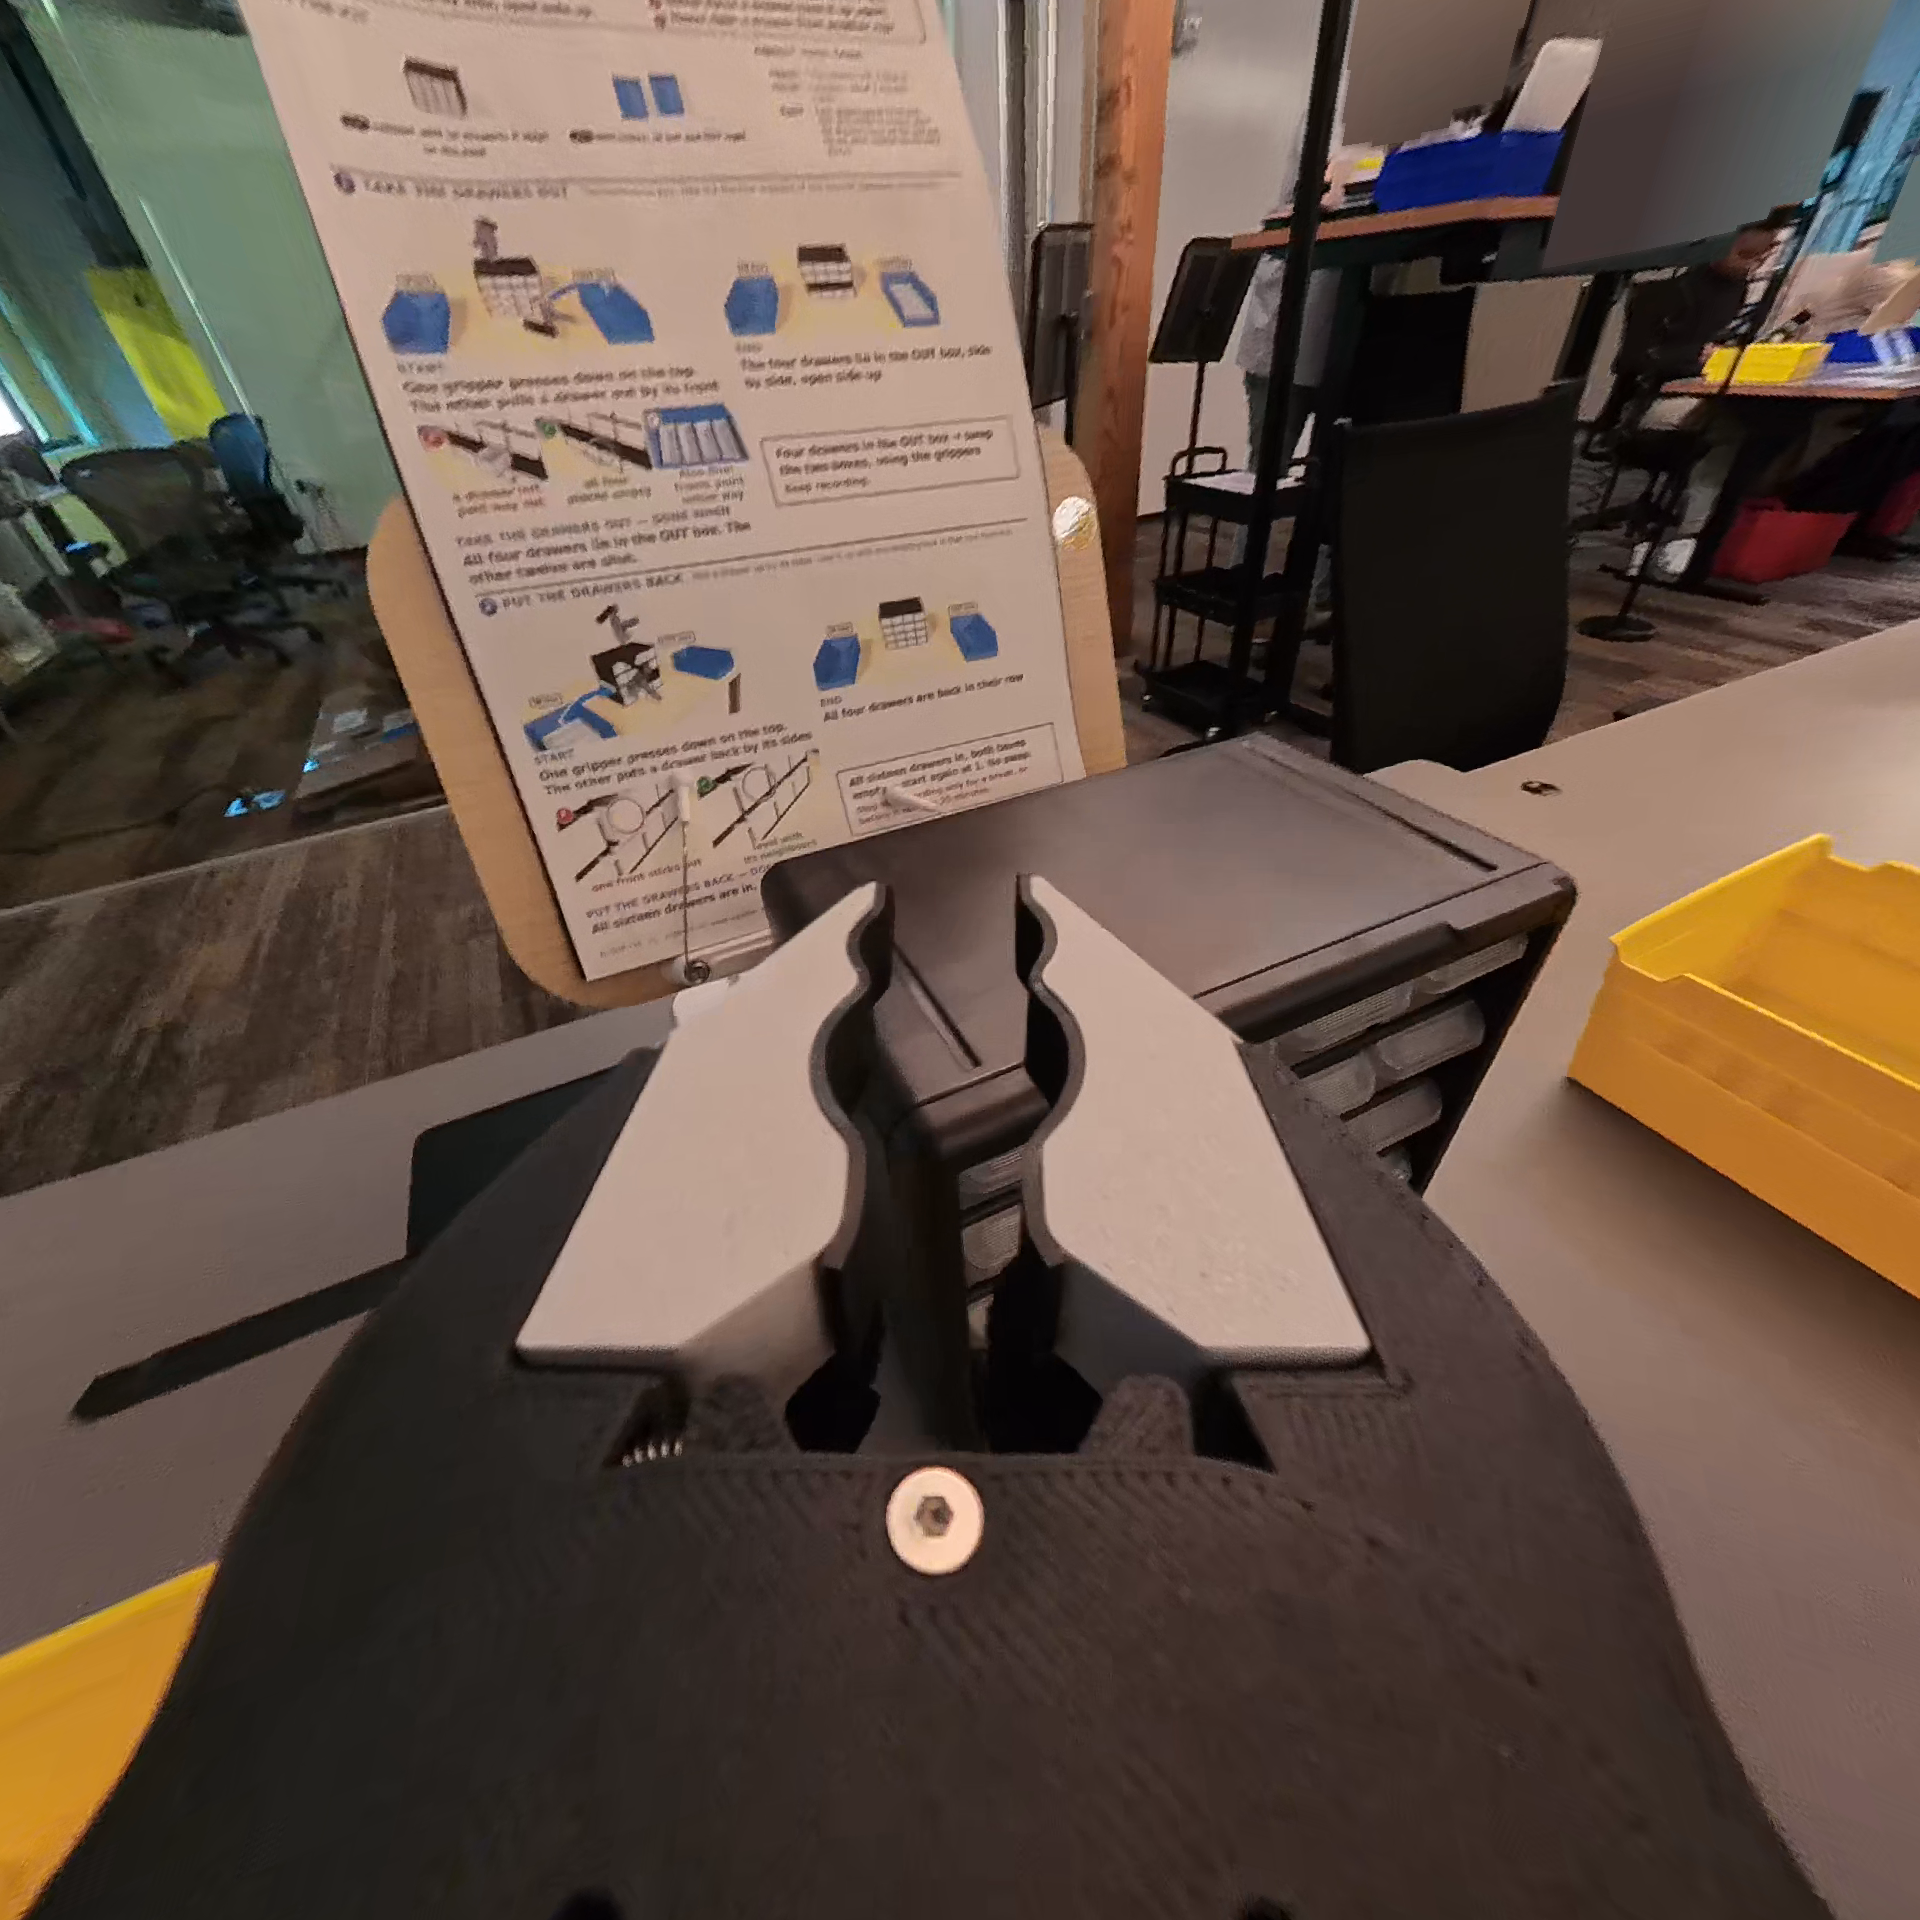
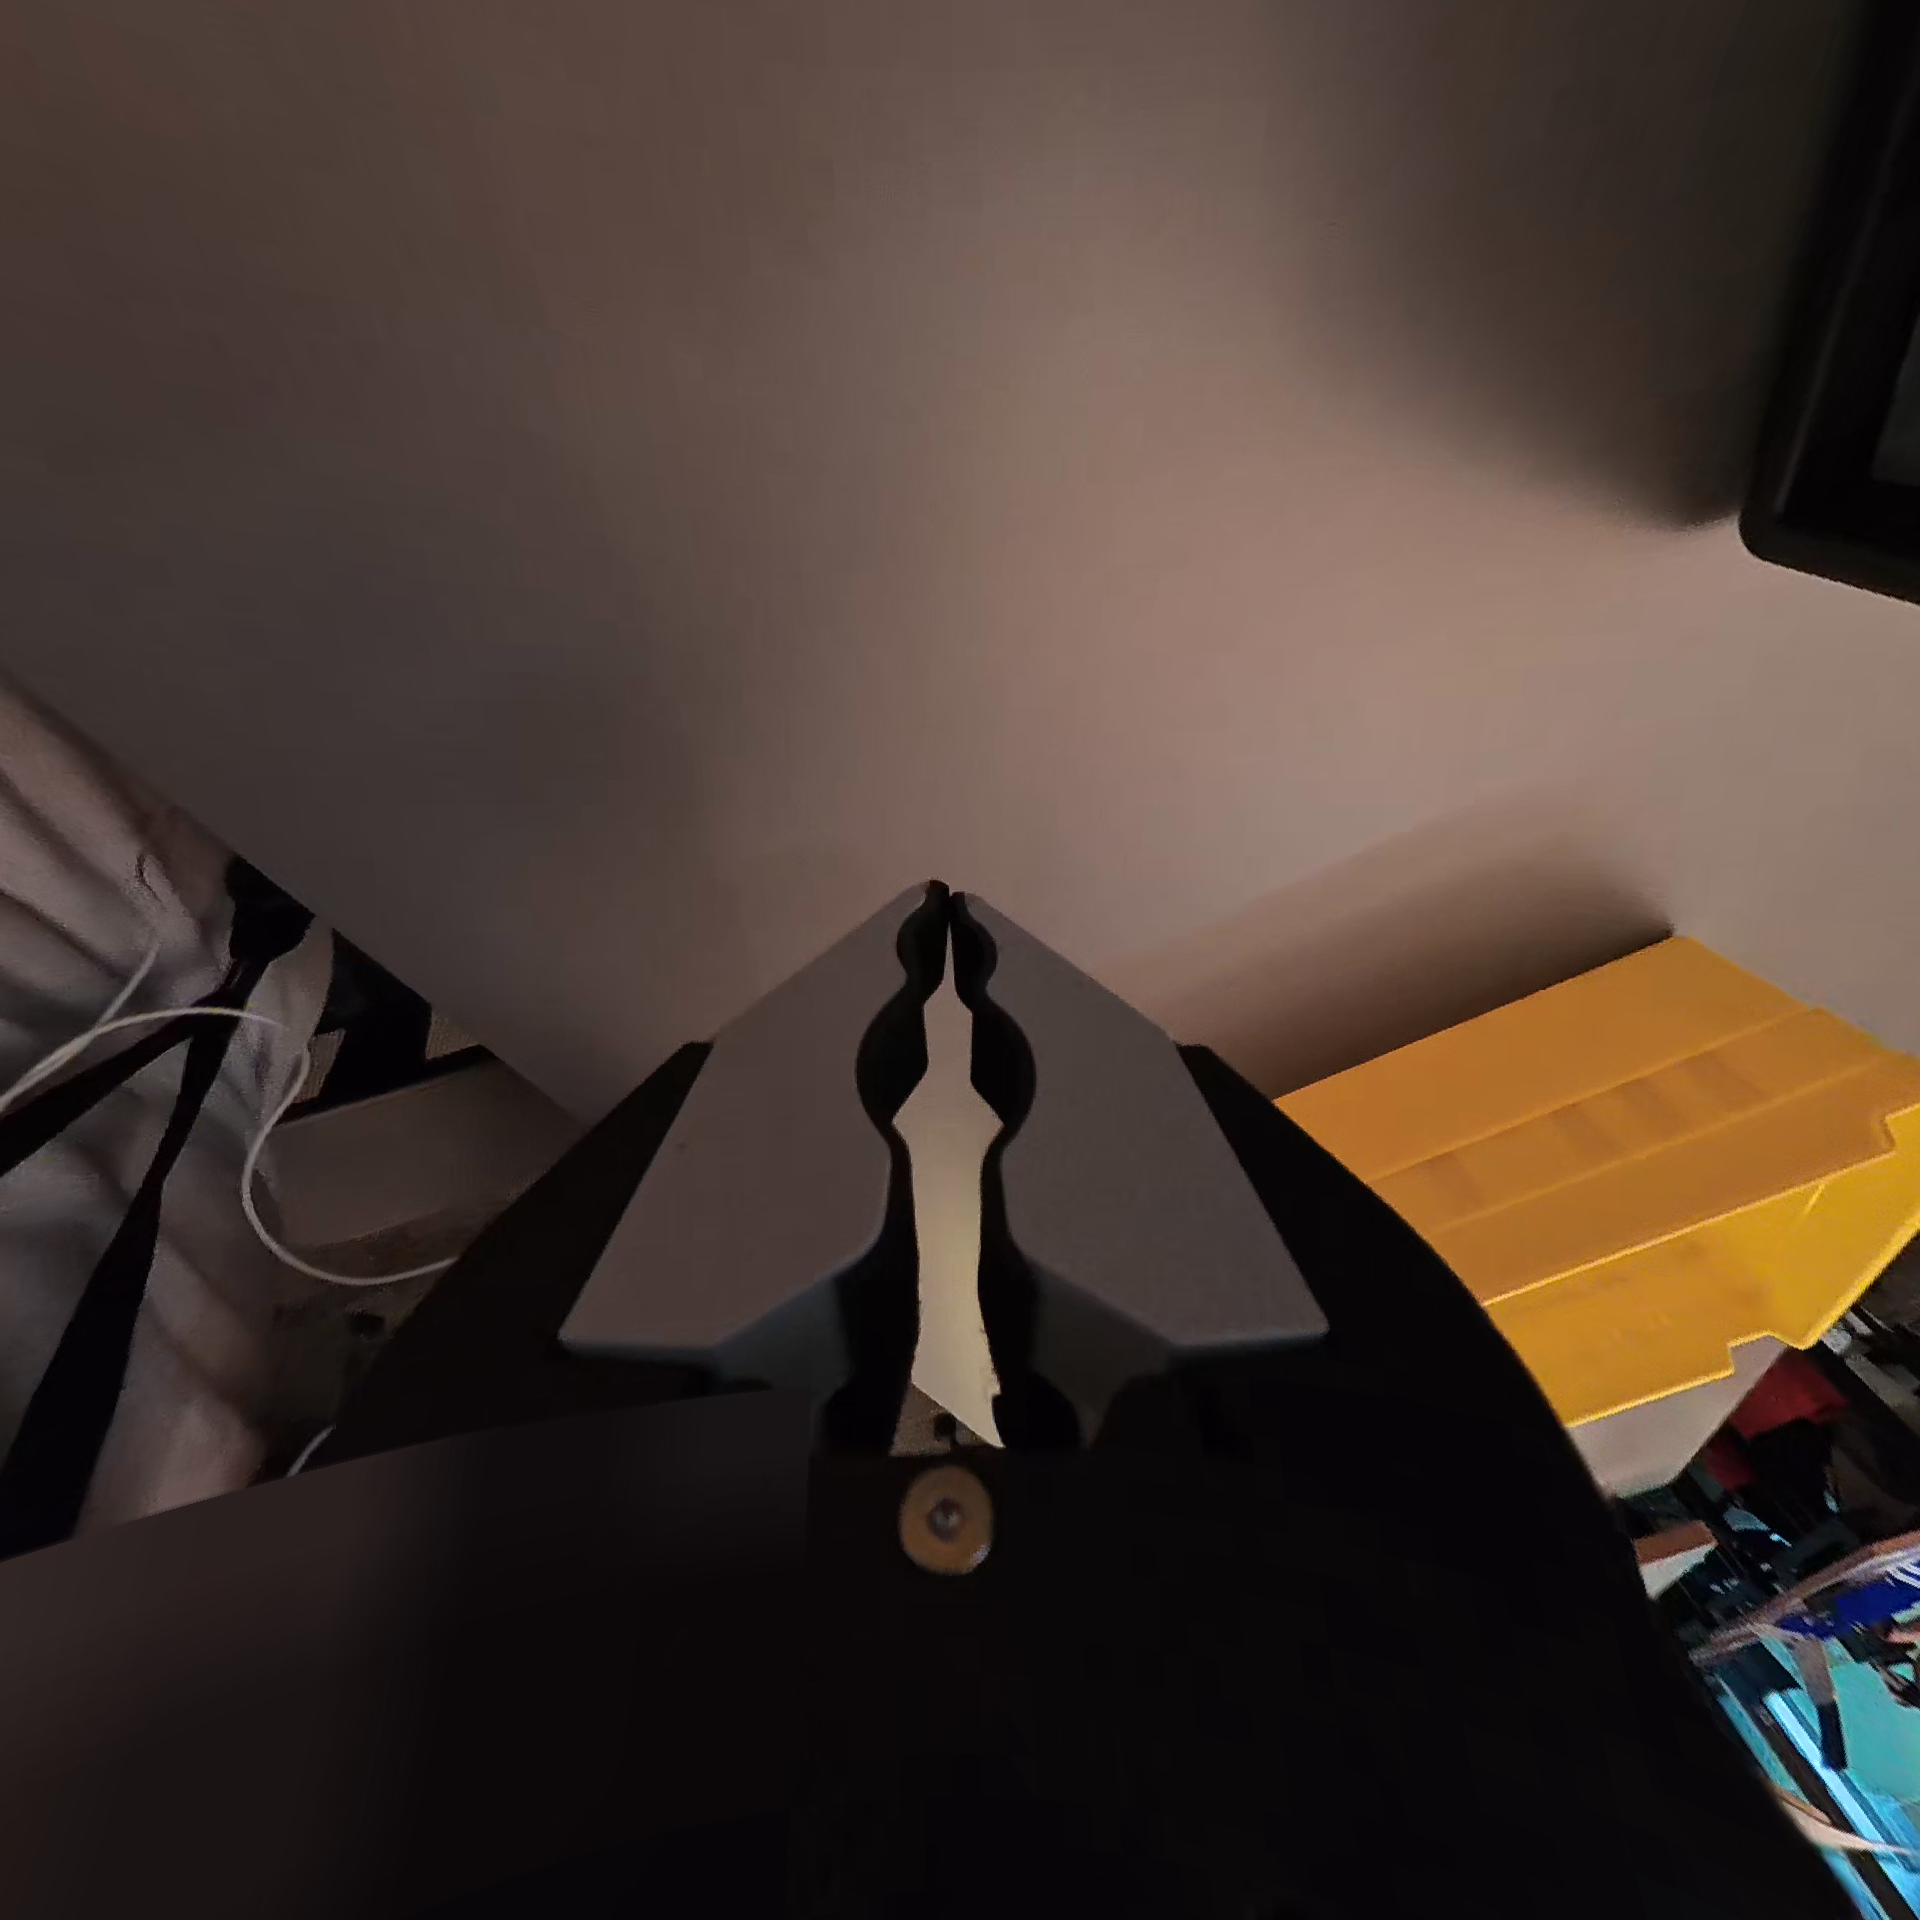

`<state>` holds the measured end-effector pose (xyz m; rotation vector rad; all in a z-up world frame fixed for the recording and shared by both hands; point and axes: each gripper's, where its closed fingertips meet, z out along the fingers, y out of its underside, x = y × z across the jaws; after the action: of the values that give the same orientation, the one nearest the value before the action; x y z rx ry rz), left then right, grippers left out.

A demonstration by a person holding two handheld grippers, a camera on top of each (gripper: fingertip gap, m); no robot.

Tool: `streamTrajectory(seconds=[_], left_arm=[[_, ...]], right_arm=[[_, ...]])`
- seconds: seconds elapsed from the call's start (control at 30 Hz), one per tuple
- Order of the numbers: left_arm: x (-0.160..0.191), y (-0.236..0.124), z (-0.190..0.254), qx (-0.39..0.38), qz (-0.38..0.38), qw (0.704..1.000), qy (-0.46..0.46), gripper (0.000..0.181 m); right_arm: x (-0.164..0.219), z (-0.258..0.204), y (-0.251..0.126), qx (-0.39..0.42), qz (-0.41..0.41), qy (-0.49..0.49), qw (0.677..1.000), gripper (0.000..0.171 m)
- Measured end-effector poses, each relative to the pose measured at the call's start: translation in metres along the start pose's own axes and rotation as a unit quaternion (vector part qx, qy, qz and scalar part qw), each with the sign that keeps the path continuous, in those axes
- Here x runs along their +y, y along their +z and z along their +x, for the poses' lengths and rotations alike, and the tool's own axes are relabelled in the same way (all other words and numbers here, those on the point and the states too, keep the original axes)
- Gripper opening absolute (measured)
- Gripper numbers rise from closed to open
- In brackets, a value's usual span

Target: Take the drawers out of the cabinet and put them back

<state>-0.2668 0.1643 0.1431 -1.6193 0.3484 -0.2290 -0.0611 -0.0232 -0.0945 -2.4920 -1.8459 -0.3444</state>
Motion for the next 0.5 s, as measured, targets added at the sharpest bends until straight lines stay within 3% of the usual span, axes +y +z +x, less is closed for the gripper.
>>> streamTrajectory(seconds=[0.03,0.17,0.3,0.37,0.5], left_arm=[[-0.003,0.001,0.005,0.010,0.008,1.000,0.001,0.022],[-0.016,0.006,0.037,0.065,0.030,0.997,0.025,0.022],[-0.027,0.022,0.062,0.078,0.047,0.989,0.114,0.018],[-0.021,0.035,0.063,0.066,0.030,0.985,0.155,0.007],[-0.001,0.051,0.062,0.083,-0.032,0.979,0.183,0.005]], right_arm=[[0.002,0.001,0.001,0.003,-0.006,0.000,1.000,0.000],[0.005,0.022,-0.001,0.011,0.004,0.017,1.000,0.000],[0.019,0.059,-0.004,-0.017,0.038,0.089,0.995,0.000],[0.030,0.078,-0.006,-0.024,0.056,0.124,0.990,0.000],[0.043,0.110,-0.015,-0.015,0.105,0.174,0.979,0.000]])
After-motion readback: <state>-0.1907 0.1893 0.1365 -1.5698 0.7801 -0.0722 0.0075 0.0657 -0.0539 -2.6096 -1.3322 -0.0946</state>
